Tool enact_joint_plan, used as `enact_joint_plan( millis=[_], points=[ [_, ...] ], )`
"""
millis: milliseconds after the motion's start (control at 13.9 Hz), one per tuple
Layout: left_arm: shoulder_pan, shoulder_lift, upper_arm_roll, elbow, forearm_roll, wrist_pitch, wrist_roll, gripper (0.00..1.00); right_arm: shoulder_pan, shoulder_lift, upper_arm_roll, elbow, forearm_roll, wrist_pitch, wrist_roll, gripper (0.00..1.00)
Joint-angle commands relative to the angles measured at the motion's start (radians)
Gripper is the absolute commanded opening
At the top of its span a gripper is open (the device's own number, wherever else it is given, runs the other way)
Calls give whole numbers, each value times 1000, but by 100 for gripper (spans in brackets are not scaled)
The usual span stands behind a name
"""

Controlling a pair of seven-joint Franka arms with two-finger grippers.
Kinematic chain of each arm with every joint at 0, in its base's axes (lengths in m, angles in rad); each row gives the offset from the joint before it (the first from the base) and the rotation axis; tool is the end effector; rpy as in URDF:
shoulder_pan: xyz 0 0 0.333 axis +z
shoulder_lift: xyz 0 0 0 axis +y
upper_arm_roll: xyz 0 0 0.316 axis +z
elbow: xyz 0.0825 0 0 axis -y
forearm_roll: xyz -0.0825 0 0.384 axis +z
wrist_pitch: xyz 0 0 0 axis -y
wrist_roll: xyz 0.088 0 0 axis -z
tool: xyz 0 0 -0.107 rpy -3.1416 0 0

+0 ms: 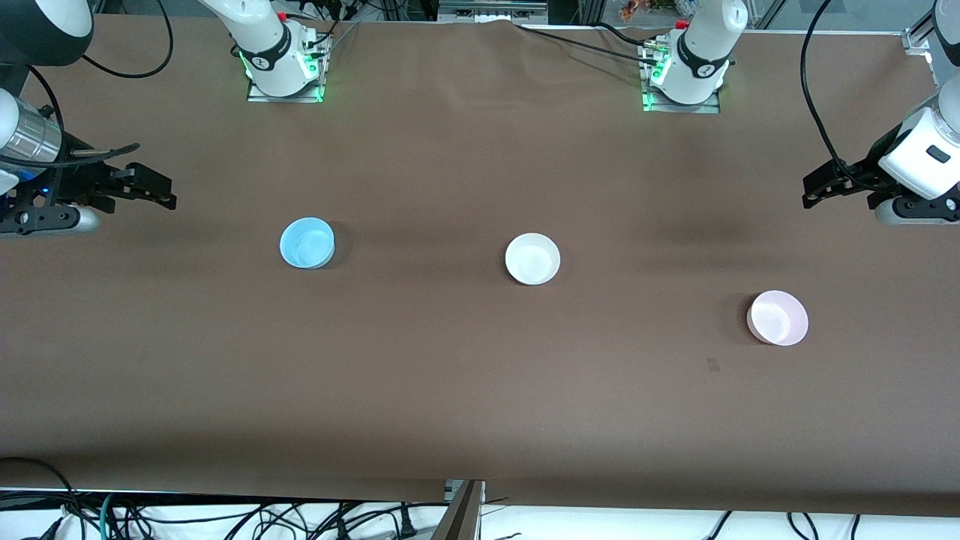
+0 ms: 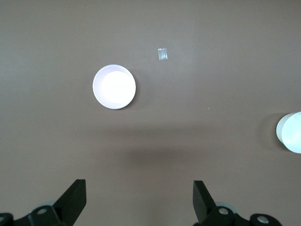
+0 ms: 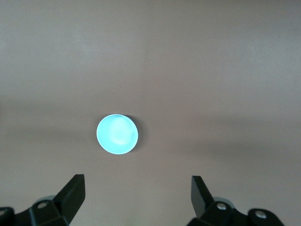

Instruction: Stack pink and blue bowls on white bowl

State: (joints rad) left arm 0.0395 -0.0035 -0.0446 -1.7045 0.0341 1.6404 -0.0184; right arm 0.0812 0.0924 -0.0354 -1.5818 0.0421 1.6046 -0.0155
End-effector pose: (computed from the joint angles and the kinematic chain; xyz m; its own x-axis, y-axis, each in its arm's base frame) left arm 0.5542 0.0006 0.5692 0.9981 0.0109 -0.0600 0.0088 -0.9993 -0.0351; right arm 0.5813 0.0319 0.5697 0.9958 0.0596 -0.0689 0.0570 -0.9976 -0.0397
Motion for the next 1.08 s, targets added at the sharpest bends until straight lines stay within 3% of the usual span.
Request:
enact_joint_plan(
  millis=[0,359,646,1004],
  points=[
    [3,22,-3,34,-19,-34,12,100,-1,10,0,26,1,-20,-11,100],
    [6,114,-1,144,-7,-59,23,100,-1,10,0,26,2,-20,-12,100],
    [5,141,5,158,-5,-45,35,100,-1,10,0,26,1,-20,-12,100],
    [88,282,14,181,16,134,95,100,-1,10,0,26,1,-20,-12,100]
  ],
)
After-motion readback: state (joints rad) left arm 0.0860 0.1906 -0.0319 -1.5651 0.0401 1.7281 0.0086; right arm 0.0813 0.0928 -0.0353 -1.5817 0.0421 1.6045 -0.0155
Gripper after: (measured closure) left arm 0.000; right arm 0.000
